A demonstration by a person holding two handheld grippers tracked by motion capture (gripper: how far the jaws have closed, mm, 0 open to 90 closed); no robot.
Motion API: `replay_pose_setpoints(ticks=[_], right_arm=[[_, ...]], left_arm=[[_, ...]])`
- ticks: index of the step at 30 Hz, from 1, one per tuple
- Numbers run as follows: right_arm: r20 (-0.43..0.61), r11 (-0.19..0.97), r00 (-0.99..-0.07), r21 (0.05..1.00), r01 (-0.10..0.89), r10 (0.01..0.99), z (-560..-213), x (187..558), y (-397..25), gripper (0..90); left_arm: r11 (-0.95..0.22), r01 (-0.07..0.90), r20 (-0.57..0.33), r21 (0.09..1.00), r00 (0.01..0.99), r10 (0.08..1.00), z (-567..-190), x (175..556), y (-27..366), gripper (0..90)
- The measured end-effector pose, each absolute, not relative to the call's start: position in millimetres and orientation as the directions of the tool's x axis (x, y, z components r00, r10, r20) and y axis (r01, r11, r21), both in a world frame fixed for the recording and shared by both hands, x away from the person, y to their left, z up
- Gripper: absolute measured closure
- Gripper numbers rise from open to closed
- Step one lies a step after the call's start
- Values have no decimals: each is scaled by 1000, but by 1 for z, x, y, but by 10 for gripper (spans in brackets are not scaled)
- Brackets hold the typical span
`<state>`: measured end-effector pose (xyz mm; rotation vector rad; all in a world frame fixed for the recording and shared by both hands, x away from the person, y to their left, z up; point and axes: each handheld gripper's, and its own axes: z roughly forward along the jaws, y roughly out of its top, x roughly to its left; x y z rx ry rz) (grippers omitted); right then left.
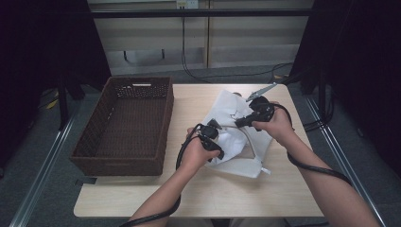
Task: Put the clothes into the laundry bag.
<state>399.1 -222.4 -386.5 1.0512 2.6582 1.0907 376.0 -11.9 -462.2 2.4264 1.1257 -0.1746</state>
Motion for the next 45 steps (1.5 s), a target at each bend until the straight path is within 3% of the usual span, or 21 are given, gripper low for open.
replay_pose_setpoints(ticks=[7,13,45], right_arm=[[175,509,-760,647,568,626,-387,399,-222,899],[179,507,-759,645,571,626,-387,399,-222,899],[174,515,-761,641,570,625,-390,399,-222,899]], left_arm=[[-536,772,-331,342,633,700,-464,375,-12,725],[-529,772,-345,351,632,694,-459,374,-13,839],[-500,788,-385,360,613,690,-442,378,-15,874]])
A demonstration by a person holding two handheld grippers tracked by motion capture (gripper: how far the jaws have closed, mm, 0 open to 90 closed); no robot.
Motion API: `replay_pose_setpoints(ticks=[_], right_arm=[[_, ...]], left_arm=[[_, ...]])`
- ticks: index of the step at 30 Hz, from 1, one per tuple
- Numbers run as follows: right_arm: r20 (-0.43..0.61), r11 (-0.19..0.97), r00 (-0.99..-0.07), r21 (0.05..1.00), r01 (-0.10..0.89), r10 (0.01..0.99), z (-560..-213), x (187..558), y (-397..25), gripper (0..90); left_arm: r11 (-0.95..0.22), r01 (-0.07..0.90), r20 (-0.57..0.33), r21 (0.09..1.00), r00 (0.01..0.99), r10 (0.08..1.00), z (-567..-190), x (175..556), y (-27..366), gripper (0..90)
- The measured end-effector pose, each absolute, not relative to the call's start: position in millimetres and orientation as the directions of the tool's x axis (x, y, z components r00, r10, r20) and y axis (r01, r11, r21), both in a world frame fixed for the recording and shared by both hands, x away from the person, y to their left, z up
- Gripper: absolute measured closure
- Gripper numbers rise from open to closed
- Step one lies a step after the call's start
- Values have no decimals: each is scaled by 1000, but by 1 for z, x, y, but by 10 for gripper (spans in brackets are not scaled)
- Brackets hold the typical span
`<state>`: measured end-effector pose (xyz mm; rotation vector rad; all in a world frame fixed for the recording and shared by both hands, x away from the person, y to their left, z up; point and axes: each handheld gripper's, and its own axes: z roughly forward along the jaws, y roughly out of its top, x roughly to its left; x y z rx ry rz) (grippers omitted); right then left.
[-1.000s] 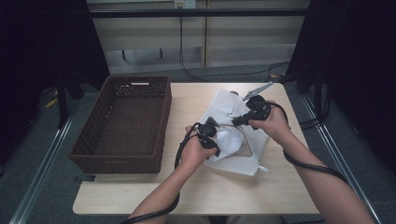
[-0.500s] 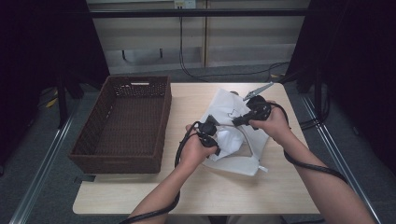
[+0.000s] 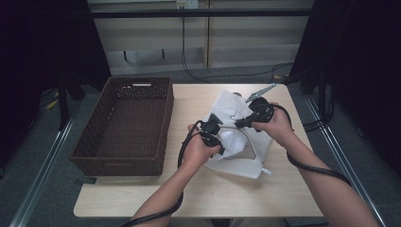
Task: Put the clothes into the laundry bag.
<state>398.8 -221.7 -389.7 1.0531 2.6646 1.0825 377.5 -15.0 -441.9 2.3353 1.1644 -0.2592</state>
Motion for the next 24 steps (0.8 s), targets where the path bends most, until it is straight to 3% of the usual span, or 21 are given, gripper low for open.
replay_pose_setpoints(ticks=[24], right_arm=[[174,514,-761,642,568,625,-390,399,-222,899]], left_arm=[[-448,799,-405,402,594,696,-440,385,-26,873]])
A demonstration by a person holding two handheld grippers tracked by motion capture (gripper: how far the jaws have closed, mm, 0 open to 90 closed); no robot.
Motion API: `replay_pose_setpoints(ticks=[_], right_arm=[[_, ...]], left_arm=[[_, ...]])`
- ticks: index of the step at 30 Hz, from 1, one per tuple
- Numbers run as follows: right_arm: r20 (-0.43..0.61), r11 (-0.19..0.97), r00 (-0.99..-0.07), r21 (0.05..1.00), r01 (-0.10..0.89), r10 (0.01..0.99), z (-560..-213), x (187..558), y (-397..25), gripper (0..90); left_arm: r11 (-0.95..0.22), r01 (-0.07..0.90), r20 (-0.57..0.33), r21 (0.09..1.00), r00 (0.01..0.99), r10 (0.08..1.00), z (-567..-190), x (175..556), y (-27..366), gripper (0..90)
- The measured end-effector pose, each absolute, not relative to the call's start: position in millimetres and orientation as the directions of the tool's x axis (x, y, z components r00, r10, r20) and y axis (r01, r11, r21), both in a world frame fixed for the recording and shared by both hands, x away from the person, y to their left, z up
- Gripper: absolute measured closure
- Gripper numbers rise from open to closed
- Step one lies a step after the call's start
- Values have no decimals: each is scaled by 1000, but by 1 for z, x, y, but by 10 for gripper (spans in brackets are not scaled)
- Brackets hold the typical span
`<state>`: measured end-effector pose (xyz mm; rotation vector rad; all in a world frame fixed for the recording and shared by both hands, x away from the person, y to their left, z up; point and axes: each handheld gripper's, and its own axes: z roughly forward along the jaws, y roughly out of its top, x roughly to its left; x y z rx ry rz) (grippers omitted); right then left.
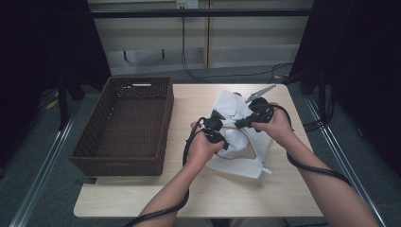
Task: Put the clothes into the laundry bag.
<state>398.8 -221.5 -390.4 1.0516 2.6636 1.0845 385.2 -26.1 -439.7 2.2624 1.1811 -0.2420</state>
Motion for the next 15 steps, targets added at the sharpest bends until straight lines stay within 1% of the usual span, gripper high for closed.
replay_pose_setpoints(ticks=[15], right_arm=[[170,519,-765,643,564,621,-391,399,-221,899]], left_arm=[[-429,797,-413,425,592,692,-440,390,-29,873]])
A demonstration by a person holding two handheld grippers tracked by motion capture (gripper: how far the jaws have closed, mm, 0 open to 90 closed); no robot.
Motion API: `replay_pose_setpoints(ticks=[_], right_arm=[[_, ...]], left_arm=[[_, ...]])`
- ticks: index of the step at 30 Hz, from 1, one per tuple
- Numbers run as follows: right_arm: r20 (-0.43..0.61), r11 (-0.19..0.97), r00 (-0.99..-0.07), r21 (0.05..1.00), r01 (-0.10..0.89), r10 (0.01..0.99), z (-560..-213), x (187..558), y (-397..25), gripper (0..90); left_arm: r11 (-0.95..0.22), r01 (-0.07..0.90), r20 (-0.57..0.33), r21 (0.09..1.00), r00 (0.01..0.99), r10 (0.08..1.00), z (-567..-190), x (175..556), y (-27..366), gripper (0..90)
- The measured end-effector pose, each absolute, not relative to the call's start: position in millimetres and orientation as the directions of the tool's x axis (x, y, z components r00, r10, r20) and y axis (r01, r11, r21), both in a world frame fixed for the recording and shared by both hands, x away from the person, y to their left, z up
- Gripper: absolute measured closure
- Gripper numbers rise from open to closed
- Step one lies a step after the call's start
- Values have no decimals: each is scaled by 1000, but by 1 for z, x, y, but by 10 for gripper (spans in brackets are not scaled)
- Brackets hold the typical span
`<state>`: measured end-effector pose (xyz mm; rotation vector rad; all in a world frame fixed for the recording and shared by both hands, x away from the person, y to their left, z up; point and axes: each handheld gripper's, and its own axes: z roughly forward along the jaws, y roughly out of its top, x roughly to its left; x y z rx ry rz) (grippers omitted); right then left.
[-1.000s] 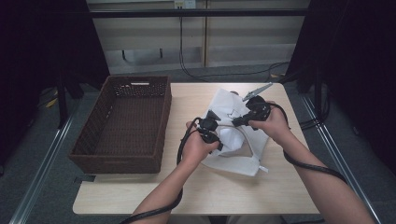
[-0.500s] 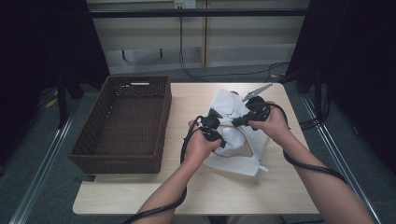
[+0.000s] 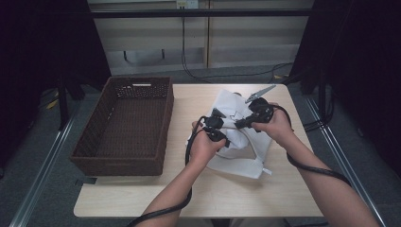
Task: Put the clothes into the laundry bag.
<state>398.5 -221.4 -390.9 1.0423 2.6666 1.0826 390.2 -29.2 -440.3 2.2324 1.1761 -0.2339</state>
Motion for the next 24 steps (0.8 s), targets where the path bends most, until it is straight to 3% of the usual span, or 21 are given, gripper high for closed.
replay_pose_setpoints(ticks=[13,14,15,21,24], right_arm=[[176,512,-763,646,566,622,-391,398,-223,899],[177,512,-762,645,568,623,-391,398,-224,899],[177,512,-762,645,568,623,-391,398,-224,899],[174,515,-764,644,566,622,-391,399,-223,899],[176,514,-764,645,566,620,-391,399,-223,899]], left_arm=[[-393,805,-410,445,573,709,-442,394,-33,871],[-347,820,-426,455,542,724,-443,393,-36,871],[-387,805,-409,450,571,711,-442,394,-34,871],[-379,803,-407,461,570,714,-443,396,-33,870],[-320,818,-423,477,533,733,-444,395,-38,868]])
